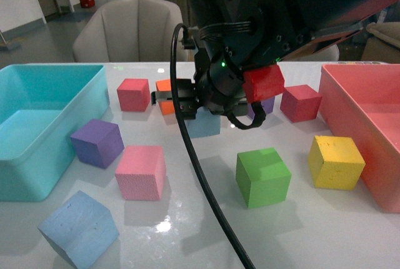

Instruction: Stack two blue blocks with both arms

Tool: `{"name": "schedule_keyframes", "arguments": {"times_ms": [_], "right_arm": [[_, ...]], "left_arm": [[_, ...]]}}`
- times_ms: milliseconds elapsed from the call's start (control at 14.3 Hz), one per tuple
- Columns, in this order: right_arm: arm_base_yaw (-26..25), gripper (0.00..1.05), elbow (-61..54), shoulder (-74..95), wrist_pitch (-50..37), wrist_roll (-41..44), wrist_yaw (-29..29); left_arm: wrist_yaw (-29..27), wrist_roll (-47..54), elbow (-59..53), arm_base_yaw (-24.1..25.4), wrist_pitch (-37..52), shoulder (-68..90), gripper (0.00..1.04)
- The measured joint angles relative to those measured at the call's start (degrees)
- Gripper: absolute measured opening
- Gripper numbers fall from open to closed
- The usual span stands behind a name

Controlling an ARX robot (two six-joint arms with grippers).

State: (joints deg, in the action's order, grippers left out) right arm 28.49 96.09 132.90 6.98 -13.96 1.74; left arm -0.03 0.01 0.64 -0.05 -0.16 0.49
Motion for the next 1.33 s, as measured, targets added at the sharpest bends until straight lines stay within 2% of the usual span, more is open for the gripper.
{"name": "schedule_keyframes", "arguments": {"times_ms": [561, 701, 771, 841, 911, 1332], "right_arm": [[-2.8, 0.42, 6.12, 7.3, 3.21, 0.59, -5.53], [-2.62, 0.42, 8.72, 8.83, 7.08, 6.16, -6.25], [-2.64, 0.75, 9.14, 9.16, 7.43, 7.58, -6.29], [-2.64, 0.99, 9.01, 9.14, 5.09, 8.04, -6.21], [-2.64, 0.98, 5.18, 5.97, 3.21, 7.98, -5.53], [-2.69, 0.98, 2.82, 2.54, 1.99, 7.48, -4.46]], "left_arm": [[0.0, 0.0, 0.0, 0.0, 0.0, 0.0, 0.98], [0.0, 0.0, 0.0, 0.0, 0.0, 0.0, 0.98], [0.0, 0.0, 0.0, 0.0, 0.0, 0.0, 0.98], [0.0, 0.0, 0.0, 0.0, 0.0, 0.0, 0.98], [0.0, 0.0, 0.0, 0.0, 0.0, 0.0, 0.98], [0.0, 0.02, 0.0, 0.0, 0.0, 0.0, 0.98]]}}
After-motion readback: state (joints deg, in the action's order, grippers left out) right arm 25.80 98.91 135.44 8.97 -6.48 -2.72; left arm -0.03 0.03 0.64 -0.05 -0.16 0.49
